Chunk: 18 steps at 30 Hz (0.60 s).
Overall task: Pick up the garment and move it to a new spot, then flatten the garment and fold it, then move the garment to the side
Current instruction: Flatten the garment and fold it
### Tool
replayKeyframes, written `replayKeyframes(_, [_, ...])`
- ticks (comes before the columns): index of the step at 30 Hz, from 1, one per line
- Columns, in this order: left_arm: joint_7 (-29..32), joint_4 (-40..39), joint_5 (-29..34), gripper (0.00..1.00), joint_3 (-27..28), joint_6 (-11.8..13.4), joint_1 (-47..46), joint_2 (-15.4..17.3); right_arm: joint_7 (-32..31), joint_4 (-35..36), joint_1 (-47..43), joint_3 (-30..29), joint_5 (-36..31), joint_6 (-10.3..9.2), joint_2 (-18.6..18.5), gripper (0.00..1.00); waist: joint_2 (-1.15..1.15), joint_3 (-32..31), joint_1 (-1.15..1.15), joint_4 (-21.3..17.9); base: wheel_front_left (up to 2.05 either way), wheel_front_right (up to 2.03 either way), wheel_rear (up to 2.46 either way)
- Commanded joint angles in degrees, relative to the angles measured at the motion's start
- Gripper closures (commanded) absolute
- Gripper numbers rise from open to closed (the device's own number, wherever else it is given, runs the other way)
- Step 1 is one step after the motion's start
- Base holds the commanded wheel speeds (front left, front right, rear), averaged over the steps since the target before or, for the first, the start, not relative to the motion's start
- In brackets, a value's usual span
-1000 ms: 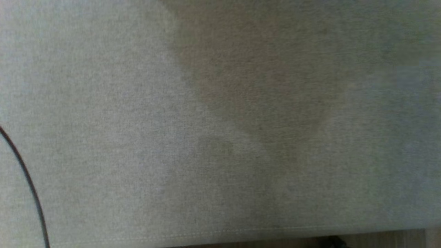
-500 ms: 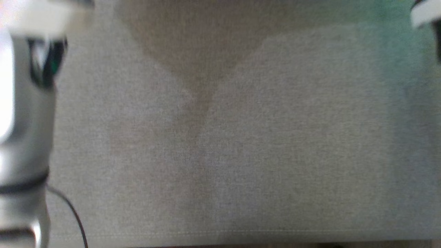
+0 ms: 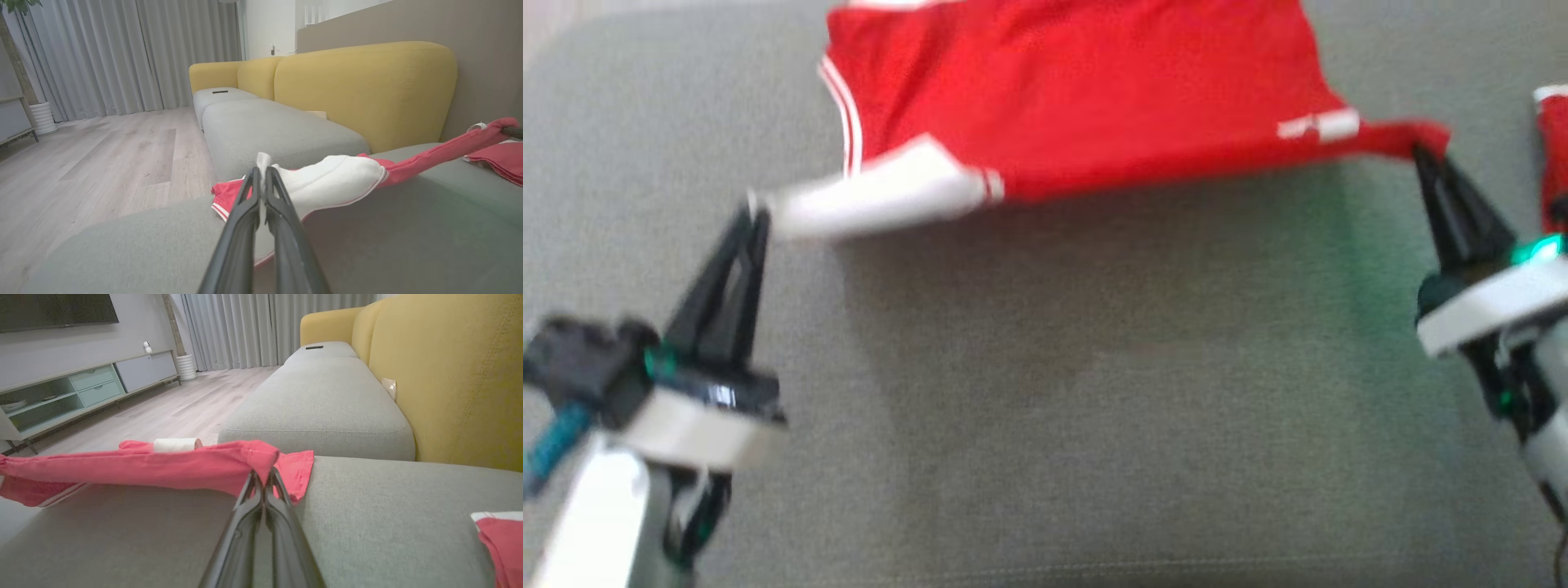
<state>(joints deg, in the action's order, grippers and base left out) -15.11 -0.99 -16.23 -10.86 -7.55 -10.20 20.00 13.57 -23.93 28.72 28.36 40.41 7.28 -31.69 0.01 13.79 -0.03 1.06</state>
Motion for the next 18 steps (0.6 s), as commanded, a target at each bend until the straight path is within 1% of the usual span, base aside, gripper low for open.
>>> replayKeyframes(1, [0.1,-2.5,0.0,1.00,2.7,0.1,0.1,2.2,-0.4,2.3,-1.3,-0.2,0.4,0.21,-2.1,1.00,-0.01,-1.7,0.03,-0.8,0.00,0.00,0.00])
replayKeyframes(6, [0.1,-6.0,0.1,1.00,2.5,0.7,9.6,2.2,-1.7,7.2,-8.0,-2.9,0.3,0.21,-3.6,1.00,-0.01,-2.6,0.03,-1.5,0.00,0.00,0.00])
replayKeyframes(10, [2.3,-9.4,-0.8,1.00,2.0,1.2,13.9,2.3,-3.0,10.6,-13.1,-6.8,-0.3,0.21,-3.2,1.00,-0.01,-2.2,0.03,-1.4,0.00,0.00,0.00])
replayKeyframes(12, [3.0,-10.6,-1.2,1.00,2.1,1.7,13.6,1.9,-3.7,11.7,-14.7,-8.6,-1.1,0.21,-2.3,1.00,-0.01,-1.7,0.03,-1.2,0.00,0.00,0.00])
replayKeyframes(14, [3.6,-10.8,-1.4,1.00,2.0,1.7,12.0,1.9,-4.6,12.1,-15.0,-9.9,-1.8,0.21,-0.6,1.00,-0.01,-0.8,0.03,-1.4,0.00,0.00,0.00])
replayKeyframes(18, [3.6,-8.5,-1.8,1.00,1.8,1.4,6.6,2.0,-5.9,10.1,-13.2,-11.4,-3.6,0.21,2.8,1.00,-0.01,1.4,0.03,-1.5,0.00,0.00,0.00])
